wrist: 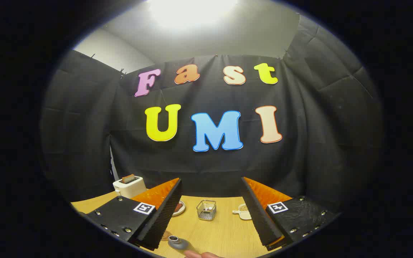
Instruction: Take the bottle from table, then pour the juice into the cup, finally place the bottle on the coaster
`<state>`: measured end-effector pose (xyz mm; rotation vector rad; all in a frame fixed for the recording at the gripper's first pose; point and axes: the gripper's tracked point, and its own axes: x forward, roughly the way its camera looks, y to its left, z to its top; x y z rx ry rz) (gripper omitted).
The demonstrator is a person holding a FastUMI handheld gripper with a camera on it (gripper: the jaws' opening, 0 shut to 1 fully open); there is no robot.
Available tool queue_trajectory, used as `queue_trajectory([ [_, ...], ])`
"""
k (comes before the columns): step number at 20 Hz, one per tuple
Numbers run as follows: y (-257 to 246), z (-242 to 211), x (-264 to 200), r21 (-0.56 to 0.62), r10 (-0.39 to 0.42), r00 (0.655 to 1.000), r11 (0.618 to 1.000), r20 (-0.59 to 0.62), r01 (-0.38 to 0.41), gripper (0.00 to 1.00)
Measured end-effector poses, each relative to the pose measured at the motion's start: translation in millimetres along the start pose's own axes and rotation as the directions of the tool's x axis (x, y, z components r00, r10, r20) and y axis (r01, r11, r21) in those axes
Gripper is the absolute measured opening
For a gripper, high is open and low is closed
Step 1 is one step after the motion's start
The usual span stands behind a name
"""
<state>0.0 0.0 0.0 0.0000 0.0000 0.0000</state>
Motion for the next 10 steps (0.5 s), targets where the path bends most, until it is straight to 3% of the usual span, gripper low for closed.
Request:
queue_trajectory([
  [10,14,-14,-2,-0.025,0.012,1.0,1.0,0.014,-0.012,0.99],
])
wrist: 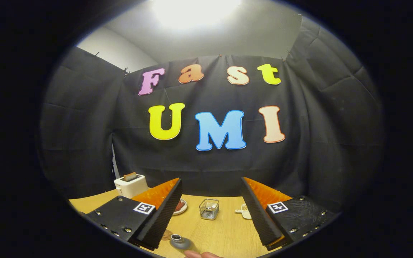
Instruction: Take the bottle from table, then pour the juice into the cup, finally place the bottle on the coaster
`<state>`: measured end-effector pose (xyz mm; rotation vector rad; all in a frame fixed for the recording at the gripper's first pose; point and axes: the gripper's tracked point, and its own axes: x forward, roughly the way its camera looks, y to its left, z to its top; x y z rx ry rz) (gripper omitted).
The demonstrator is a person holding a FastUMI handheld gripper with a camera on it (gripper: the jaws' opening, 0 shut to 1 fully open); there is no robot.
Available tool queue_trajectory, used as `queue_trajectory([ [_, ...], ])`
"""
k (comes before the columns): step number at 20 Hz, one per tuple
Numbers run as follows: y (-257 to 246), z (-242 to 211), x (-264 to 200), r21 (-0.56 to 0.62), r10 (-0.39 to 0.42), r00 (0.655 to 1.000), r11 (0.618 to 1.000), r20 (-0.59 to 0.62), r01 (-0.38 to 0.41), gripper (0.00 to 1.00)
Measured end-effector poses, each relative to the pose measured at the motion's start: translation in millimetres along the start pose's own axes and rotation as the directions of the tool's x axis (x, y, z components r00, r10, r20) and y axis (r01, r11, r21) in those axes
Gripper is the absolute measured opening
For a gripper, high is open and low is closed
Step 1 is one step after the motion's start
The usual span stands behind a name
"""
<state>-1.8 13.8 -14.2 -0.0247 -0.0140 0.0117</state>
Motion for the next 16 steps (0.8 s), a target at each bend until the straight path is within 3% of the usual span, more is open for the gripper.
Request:
queue_trajectory([
  [11,8,-7,2,0.0,0.0,1.0,1.0,0.001,0.0,0.99],
  [16,19,-39,-1,0.004,0.01,1.0,1.0,-0.006,-0.01,0.99],
])
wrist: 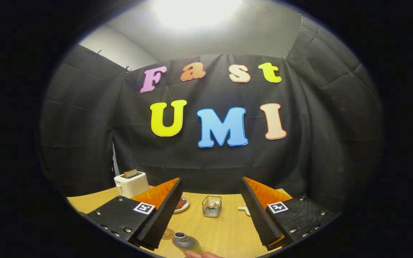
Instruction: Take the bottle from table, then pour the juice into the cup, finally place the bottle on the coaster
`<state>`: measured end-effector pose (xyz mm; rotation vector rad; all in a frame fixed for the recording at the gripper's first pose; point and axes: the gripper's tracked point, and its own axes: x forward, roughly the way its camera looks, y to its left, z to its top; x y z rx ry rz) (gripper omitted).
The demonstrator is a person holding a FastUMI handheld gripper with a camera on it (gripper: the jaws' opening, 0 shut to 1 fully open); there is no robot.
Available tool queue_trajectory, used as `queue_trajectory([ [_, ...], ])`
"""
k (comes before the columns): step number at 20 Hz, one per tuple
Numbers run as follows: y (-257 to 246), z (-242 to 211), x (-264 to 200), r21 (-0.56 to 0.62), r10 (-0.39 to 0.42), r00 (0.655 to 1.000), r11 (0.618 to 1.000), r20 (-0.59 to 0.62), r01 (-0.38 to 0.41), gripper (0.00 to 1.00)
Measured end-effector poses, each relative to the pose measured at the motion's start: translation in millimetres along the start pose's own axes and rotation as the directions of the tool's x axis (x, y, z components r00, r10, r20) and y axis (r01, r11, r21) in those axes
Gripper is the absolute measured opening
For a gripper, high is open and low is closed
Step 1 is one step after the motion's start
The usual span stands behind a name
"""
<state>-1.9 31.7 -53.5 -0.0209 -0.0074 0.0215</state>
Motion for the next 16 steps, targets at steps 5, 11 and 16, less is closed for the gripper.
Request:
queue_trajectory([
  [5,8,-39,-2,-0.008,-0.019,1.0,1.0,-0.008,0.019,0.99],
  [11,30,-104,-8,0.005,-0.016,0.999,1.0,-0.038,0.016,0.99],
  [16,45,-143,-3,-0.001,-0.016,0.996,1.0,-0.084,0.016,0.99],
])
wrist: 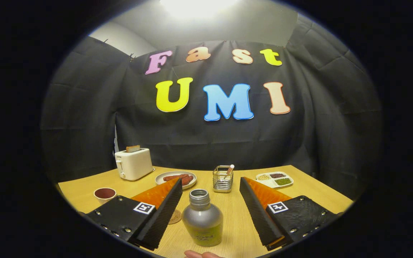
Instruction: Take the bottle from table, then pour the juice into the cup, finally place the bottle on the coaster
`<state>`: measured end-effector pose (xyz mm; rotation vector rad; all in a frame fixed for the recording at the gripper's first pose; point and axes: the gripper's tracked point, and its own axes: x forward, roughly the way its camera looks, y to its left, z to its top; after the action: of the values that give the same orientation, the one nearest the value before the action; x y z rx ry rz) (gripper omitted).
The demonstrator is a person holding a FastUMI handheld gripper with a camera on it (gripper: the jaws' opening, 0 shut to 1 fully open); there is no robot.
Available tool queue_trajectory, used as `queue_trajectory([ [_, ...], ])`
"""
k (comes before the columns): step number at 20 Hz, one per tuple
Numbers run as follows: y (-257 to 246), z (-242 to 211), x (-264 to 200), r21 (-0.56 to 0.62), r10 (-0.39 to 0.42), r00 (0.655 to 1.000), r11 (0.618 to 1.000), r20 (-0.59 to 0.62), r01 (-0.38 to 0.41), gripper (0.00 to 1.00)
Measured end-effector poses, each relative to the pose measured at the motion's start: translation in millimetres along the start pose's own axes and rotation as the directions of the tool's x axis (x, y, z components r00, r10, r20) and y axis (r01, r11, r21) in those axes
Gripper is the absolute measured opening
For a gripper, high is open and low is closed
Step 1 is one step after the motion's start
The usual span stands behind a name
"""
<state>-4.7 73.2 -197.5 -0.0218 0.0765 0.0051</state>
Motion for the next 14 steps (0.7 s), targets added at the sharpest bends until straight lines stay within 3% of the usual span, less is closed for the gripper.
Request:
queue_trajectory([
  [11,2,-67,19,-0.012,-0.058,0.996,0.998,-0.071,0.058,0.99],
  [14,10,-79,25,-0.006,-0.037,0.996,0.999,-0.087,0.036,0.99],
])
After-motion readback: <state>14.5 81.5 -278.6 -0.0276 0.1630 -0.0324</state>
